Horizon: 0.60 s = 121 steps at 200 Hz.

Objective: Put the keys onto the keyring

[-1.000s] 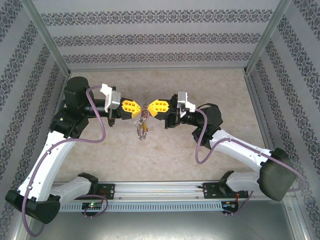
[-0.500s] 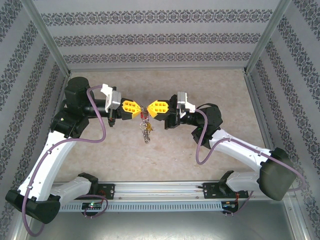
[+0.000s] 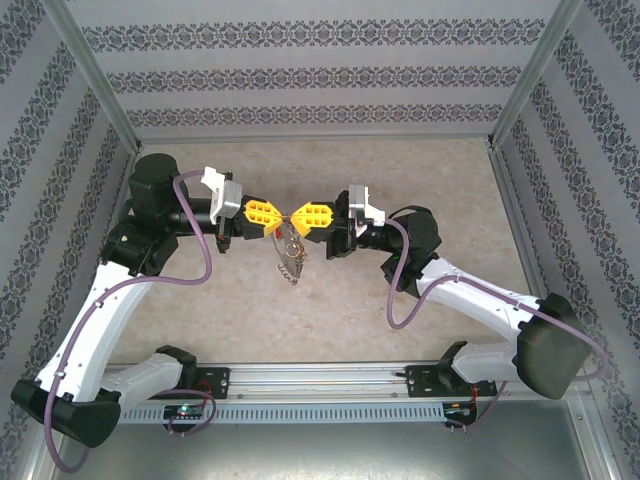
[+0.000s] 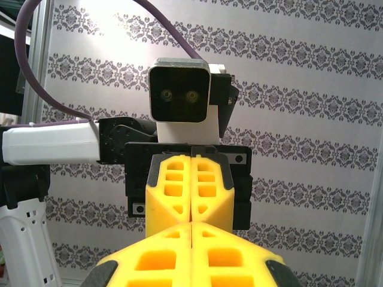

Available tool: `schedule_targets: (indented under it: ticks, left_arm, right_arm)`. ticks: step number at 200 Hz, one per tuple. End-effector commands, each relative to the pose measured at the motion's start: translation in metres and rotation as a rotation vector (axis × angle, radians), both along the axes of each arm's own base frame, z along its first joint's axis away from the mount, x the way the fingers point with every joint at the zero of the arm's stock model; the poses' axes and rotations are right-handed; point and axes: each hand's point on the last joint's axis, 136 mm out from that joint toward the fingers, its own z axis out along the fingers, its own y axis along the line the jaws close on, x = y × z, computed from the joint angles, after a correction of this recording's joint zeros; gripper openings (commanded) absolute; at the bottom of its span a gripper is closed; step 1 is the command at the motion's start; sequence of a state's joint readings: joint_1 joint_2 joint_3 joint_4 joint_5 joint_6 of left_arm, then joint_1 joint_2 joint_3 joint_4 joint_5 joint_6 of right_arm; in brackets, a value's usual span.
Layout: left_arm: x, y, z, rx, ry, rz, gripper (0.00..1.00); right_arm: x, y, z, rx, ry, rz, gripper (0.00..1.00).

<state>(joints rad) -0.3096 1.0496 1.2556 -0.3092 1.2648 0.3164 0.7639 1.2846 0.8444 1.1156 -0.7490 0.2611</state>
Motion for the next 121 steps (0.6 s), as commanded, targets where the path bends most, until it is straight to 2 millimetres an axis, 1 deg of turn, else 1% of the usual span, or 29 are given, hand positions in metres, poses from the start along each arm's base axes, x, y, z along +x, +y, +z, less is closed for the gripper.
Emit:
schedule_targets:
  ticks: [1,34,68,93,121]
  left_arm:
    - [-0.007,0.001,0.015,-0.034,-0.072,-0.037,0.0]
    - [-0.004,0.001,0.014,-0.034,-0.068,-0.03,0.0]
    - [-0.002,0.001,0.014,-0.031,-0.066,-0.021,0.0]
    - [-0.002,0.001,0.014,-0.031,-0.062,-0.024,0.0]
    - [-0.002,0.001,0.015,-0.033,-0.063,-0.02,0.0]
  right_arm:
    - [-0.004,0.005,0.002,-0.011,-0.022,0.022,0.0]
    - [-0.007,0.005,0.003,-0.014,-0.039,0.03,0.0]
    - [-0.015,0.007,0.007,-0.026,-0.077,0.046,0.0]
    - [-0.02,0.011,0.002,-0.068,-0.106,0.044,0.0]
    - [-0.021,0.014,-0.003,-0.111,-0.124,0.036,0.0]
